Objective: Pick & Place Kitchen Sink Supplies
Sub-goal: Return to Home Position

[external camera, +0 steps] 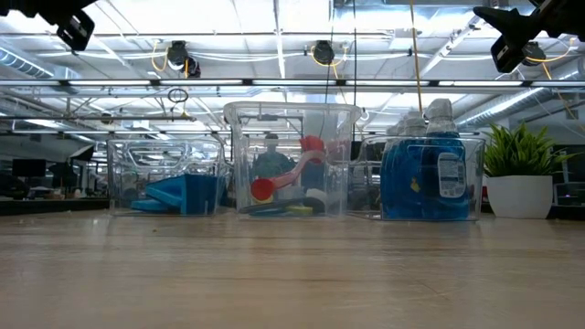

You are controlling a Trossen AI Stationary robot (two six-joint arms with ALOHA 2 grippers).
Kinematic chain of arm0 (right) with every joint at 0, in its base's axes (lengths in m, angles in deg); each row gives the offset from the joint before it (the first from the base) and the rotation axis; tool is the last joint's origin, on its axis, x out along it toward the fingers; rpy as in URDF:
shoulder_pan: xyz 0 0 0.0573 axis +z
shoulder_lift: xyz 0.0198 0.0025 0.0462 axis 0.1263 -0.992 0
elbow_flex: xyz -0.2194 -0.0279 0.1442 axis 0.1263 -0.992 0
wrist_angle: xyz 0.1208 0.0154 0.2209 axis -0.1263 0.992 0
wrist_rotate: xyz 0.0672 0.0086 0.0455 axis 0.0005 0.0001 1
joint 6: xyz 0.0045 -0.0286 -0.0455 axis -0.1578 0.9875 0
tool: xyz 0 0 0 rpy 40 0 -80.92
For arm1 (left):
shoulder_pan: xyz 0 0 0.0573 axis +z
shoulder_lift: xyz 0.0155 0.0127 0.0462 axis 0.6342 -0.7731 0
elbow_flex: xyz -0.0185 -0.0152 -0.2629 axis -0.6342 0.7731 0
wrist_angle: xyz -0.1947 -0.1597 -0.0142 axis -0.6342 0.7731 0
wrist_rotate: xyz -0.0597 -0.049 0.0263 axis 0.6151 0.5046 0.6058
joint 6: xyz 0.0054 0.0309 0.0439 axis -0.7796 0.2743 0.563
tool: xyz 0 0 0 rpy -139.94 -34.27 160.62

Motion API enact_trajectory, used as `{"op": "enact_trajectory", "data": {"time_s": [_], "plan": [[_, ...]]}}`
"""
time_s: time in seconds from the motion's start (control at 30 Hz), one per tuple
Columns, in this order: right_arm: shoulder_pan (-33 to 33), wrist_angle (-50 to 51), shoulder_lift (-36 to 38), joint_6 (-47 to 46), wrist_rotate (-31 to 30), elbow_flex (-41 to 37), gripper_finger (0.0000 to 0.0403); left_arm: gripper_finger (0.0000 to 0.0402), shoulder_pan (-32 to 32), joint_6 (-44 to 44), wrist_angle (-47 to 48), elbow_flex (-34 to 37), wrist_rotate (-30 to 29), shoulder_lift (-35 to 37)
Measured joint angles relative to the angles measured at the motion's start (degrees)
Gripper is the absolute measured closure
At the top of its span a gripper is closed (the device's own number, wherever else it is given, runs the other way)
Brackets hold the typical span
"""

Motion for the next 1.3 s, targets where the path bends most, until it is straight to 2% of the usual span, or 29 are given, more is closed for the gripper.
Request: {"op": "enact_trajectory", "data": {"time_s": [0.2,0.4,0.53,0.87,1.1,1.3], "plan": [[-0.02,0.00,0.00,1.46,0.00,0.00,0.0236,0.0325,-0.01,1.45,0.47,3.86,-0.05,7.42],[-0.01,-0.42,0.03,3.08,0.00,-0.42,0.0236,0.0325,-0.01,1.99,2.34,4.36,-1.23,7.33],[0.00,-1.42,0.04,1.36,0.00,-4.06,0.0236,0.0325,0.00,3.41,2.46,4.46,-1.17,7.33],[0.00,-19.55,1.12,0.63,0.27,-17.97,0.0236,0.0325,-0.01,5.74,2.99,4.86,-1.17,7.33],[-0.02,-20.29,2.43,1.03,3.33,-18.32,0.0236,0.0325,-0.01,5.52,3.69,4.86,-1.17,7.33],[-0.02,-14.06,2.35,-0.83,3.10,-18.36,0.0236,0.0325,0.00,5.65,2.46,4.86,-1.15,7.33]]}}
